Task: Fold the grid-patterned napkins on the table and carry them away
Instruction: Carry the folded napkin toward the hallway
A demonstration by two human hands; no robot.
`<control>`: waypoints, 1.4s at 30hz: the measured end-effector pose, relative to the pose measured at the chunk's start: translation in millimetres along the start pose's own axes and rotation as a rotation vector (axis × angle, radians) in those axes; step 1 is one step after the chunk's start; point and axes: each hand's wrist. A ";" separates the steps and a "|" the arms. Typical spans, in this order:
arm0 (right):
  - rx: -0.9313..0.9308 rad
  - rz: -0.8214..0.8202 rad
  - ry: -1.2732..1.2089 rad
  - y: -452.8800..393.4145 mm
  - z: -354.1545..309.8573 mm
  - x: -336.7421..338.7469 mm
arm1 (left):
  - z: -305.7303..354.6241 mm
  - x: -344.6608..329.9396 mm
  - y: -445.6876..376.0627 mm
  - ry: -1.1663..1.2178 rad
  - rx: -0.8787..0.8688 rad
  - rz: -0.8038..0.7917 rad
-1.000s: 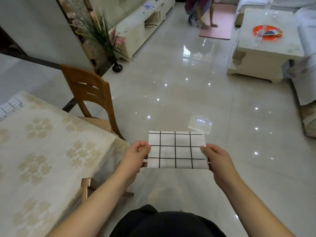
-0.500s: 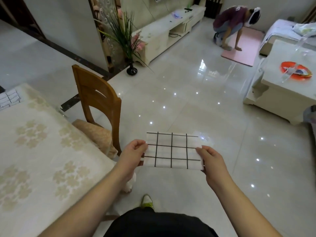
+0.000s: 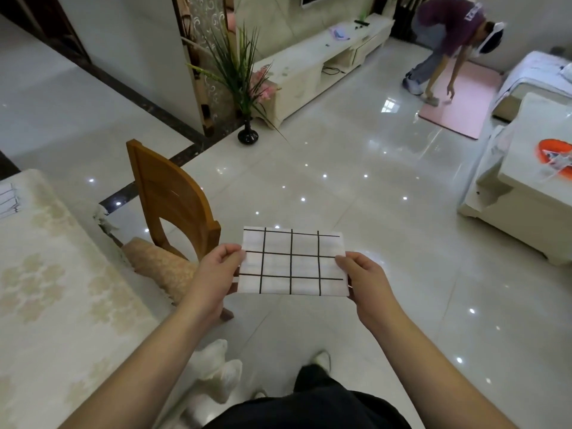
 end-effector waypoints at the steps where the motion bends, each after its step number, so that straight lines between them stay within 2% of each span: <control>1: -0.007 -0.009 0.003 -11.7 -4.0 -2.6 | 4.9 -3.1 -8.2 0.002 0.006 0.021; 12: -0.014 -0.140 0.036 -173.0 -80.6 -18.6 | 67.5 -76.9 -106.3 0.027 0.065 0.192; 20: 0.013 -0.262 0.128 -257.5 -136.3 -42.0 | 107.8 -105.9 -153.0 0.084 0.043 0.276; 27: 0.017 -0.350 0.184 -311.8 -159.1 -102.7 | 118.6 -89.5 -207.3 0.162 0.100 0.373; 42: 0.070 -0.518 0.338 -410.5 -226.9 -297.3 | 193.7 -1.2 -353.2 0.258 0.100 0.519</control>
Point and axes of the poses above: each hand's wrist, its own y-axis away from the middle knuckle, its own x-axis out of the back of the hand, z = x × y, and after that the axes turned 6 degrees about z, right-handed
